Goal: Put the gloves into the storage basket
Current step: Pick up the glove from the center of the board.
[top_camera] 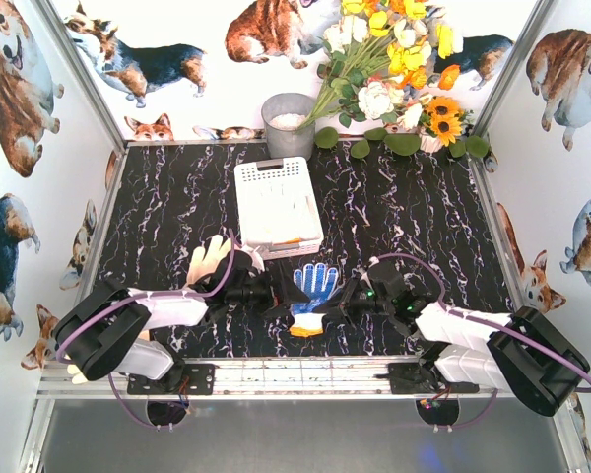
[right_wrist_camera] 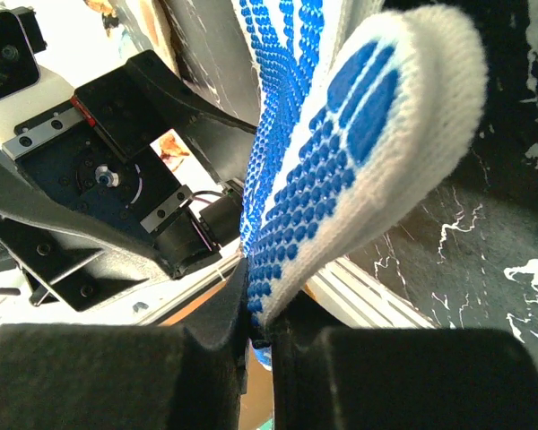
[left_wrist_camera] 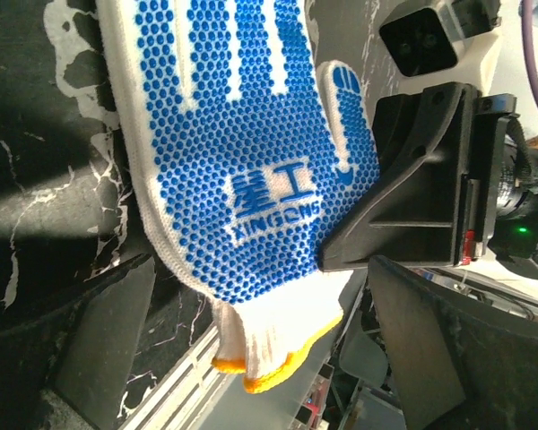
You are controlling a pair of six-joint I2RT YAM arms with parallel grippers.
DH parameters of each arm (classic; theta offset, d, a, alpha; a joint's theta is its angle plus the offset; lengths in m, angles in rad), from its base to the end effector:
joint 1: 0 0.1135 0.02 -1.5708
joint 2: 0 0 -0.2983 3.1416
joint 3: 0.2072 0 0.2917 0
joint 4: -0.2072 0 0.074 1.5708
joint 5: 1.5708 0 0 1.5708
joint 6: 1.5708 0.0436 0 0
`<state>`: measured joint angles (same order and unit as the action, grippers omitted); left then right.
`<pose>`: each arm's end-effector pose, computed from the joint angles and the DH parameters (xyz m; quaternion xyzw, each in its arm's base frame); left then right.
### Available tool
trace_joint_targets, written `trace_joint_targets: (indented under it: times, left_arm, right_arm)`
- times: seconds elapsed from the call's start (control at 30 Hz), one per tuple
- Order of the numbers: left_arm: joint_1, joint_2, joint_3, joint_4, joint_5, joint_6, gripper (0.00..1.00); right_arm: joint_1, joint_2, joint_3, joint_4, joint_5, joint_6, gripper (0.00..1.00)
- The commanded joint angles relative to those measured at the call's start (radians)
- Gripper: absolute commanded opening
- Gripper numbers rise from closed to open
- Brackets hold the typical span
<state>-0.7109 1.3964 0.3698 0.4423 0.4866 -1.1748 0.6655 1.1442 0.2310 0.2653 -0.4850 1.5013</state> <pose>0.1847 -0.1859 0.1320 -0.0855 0.8582 -0.4965 0.0983 0.1513 0.1446 0.1279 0.2551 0.8378 0.4826 0.0124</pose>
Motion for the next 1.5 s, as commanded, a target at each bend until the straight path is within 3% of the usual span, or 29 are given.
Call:
trace_joint_targets:
  times: [0.0, 0.93, 1.33, 1.47]
  left_arm:
    - [0.008, 0.027, -0.007, 0.100, 0.023, -0.045, 1.00]
    - [-0.049, 0.193, -0.007, 0.331, 0.083, -0.198, 1.00]
    - [-0.049, 0.115, -0.025, 0.173, 0.083, -0.173, 1.00]
    - [-0.049, 0.077, -0.018, 0.051, 0.086, -0.131, 1.00]
  right_arm:
    - [-0.004, -0.020, 0.018, 0.067, -0.004, 0.030, 0.00]
    - [-0.007, -0.051, 0.035, 0.146, 0.002, 0.067, 0.00]
    - [-0.009, -0.104, 0.038, 0.093, 0.043, 0.050, 0.00]
    - [-0.009, -0.127, 0.035, 0.065, 0.056, 0.038, 0.00]
